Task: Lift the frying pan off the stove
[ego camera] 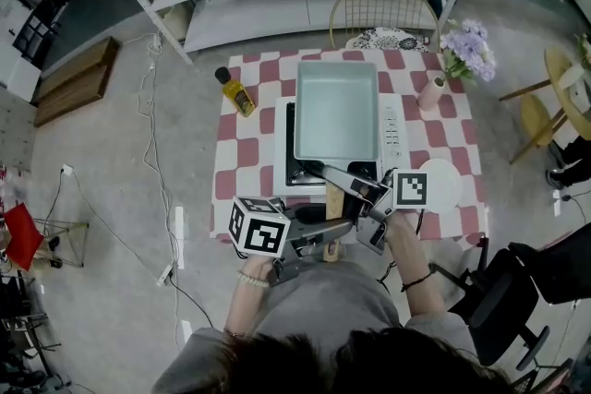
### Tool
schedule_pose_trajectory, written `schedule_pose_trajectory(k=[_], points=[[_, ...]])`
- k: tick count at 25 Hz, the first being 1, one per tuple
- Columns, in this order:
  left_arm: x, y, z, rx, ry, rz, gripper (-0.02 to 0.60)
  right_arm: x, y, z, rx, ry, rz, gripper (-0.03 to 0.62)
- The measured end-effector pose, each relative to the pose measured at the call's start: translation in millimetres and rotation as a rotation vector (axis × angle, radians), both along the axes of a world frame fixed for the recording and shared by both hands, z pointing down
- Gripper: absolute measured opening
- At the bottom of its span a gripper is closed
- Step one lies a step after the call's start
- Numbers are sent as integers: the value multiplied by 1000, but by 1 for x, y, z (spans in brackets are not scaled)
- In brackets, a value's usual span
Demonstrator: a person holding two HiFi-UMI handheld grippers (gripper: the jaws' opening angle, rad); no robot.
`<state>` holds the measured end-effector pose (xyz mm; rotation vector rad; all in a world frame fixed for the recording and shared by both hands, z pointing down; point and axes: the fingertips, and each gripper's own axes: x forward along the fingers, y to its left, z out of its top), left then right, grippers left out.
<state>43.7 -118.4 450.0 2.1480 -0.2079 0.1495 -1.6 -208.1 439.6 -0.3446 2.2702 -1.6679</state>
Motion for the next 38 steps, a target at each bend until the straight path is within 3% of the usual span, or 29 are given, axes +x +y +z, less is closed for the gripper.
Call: schedule_pose_trajectory(k=[38], points=[[16, -2, -60, 167, 34, 58, 175, 23, -2, -74, 168, -15, 61, 183]])
